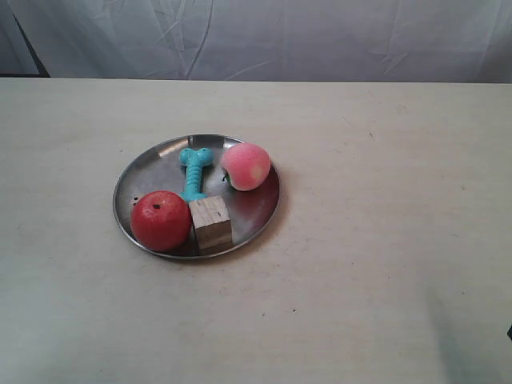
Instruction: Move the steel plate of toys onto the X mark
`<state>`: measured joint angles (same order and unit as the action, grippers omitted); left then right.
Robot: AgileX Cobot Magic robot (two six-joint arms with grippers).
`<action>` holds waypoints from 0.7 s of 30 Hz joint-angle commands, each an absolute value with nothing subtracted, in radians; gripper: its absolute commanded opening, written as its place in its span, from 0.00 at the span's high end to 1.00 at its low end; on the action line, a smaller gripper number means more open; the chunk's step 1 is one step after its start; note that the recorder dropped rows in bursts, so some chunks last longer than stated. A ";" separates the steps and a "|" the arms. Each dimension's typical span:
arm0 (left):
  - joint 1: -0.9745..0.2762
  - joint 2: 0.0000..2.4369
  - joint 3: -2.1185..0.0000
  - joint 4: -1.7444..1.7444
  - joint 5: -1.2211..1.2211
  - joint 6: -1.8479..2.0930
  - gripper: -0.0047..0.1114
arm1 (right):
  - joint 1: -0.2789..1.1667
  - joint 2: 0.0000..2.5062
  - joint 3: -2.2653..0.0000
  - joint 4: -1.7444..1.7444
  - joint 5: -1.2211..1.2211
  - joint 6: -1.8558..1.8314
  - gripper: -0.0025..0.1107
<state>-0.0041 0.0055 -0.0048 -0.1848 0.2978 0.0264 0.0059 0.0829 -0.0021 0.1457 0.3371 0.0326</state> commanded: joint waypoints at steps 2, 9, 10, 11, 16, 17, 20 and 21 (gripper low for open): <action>-0.003 0.000 0.000 -0.188 0.282 0.024 0.96 | 0.000 0.079 0.000 0.144 0.322 0.028 0.98; -0.003 0.000 0.000 -0.188 0.282 0.024 0.96 | 0.000 0.079 0.000 0.144 0.322 0.028 0.98; -0.003 0.000 0.000 -0.188 0.282 0.024 0.96 | 0.000 0.079 0.000 0.144 0.322 0.028 0.98; -0.003 0.000 0.000 -0.188 0.282 0.024 0.96 | 0.000 0.079 0.000 0.144 0.322 0.028 0.98; -0.003 0.000 0.000 -0.188 0.282 0.024 0.96 | 0.000 0.079 0.000 0.144 0.322 0.028 0.98; -0.003 0.000 0.000 -0.188 0.282 0.024 0.96 | 0.000 0.079 0.000 0.144 0.322 0.028 0.98; -0.003 0.000 0.000 -0.188 0.282 0.024 0.96 | 0.000 0.079 0.000 0.154 0.323 0.028 0.98; -0.003 0.000 0.000 -0.188 0.282 0.024 0.96 | 0.000 0.079 0.000 0.168 0.323 0.028 0.98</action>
